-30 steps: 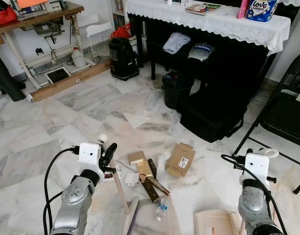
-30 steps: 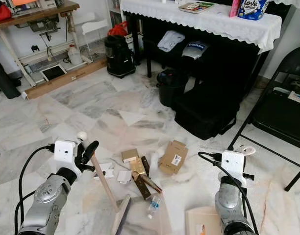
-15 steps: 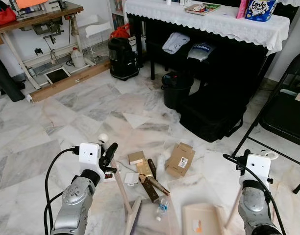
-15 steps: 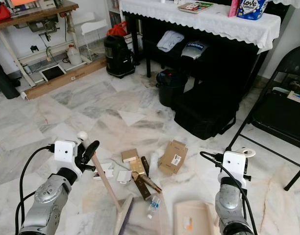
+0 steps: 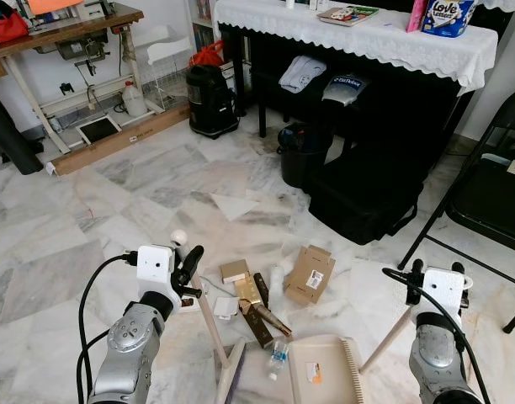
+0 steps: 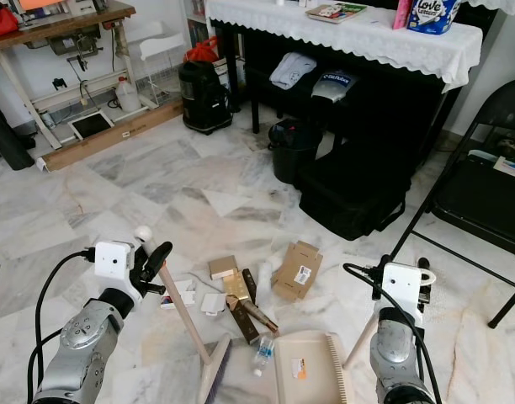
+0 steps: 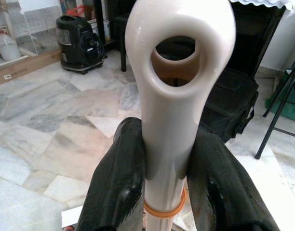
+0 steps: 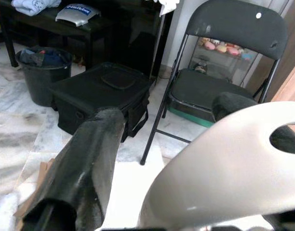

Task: Sweep floor

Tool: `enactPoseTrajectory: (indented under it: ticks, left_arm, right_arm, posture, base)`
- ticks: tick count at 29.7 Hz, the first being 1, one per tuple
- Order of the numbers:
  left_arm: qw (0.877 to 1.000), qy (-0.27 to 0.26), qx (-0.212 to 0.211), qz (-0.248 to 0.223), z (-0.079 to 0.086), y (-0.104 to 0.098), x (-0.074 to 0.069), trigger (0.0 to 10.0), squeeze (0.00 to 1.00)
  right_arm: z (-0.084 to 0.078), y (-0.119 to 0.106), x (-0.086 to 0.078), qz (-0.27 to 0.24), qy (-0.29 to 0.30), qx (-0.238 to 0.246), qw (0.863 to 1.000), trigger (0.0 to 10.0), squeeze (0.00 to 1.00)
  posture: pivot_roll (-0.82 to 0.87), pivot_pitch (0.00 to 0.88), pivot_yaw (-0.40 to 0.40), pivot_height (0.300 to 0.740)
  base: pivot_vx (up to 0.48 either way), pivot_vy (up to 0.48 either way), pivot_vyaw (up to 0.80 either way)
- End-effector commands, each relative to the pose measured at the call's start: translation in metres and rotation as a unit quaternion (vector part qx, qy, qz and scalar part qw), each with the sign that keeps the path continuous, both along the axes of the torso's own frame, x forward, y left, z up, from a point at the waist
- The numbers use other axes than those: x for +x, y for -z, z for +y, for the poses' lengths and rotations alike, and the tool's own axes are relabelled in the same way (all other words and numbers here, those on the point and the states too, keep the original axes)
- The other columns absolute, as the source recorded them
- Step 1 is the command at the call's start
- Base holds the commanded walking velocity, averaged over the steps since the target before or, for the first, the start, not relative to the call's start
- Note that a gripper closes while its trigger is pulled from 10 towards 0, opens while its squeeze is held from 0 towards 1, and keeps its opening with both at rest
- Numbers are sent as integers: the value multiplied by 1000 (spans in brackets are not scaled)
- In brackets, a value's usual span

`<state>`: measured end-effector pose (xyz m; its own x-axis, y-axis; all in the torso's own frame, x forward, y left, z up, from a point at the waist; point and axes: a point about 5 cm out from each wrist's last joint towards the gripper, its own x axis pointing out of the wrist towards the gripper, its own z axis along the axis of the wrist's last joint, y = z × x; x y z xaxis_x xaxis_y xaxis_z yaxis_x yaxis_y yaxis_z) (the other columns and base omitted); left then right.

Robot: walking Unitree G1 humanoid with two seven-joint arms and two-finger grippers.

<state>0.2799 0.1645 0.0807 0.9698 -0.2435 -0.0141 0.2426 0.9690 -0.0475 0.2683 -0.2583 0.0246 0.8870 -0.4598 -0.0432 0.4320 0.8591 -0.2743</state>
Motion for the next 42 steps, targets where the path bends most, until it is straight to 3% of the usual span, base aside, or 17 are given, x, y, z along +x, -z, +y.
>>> enactPoseTrajectory:
  ticks: [1, 10, 11, 12, 28, 42]
  left_arm:
    - [1000, 1, 3, -12, 2, -5, 1, 10000, 0]
    - [1000, 2, -2, -12, -2, -4, 2, 10000, 0]
    - [1000, 2, -3, -12, -2, -4, 2, 10000, 0]
    - [1000, 2, -3, -12, -3, -4, 3, 10000, 0]
    - [1000, 1, -6, -9, -4, -2, 3, 10000, 0]
    - [1000, 3, -9, -8, -6, 0, 3, 10000, 0]
  right_arm:
    - [2, 1, 0, 1, -6, 18, 1000, 10000, 0]
    - [-7, -6, 1, -22, -15, 21, 999, 10000, 0]
    - [-8, -8, 2, -26, -15, 20, 999, 10000, 945]
    - [-10, -10, 2, -32, -15, 22, 999, 10000, 1000]
    - [-13, -7, 0, -29, -21, 55, 998, 10000, 1000]
    - [-16, 7, -10, 14, -48, 92, 995, 10000, 1000]
  posture:
    - [146, 0, 52, 740]
    - [122, 0, 48, 740]
    - [120, 0, 47, 740]
    - [117, 0, 47, 740]
    - [106, 0, 43, 740]
    - [92, 0, 37, 740]
  base:
    - [0, 0, 0]
    - [0, 0, 0]
    - [0, 0, 0]
    - [0, 0, 0]
    - [0, 0, 0]
    - [0, 0, 0]
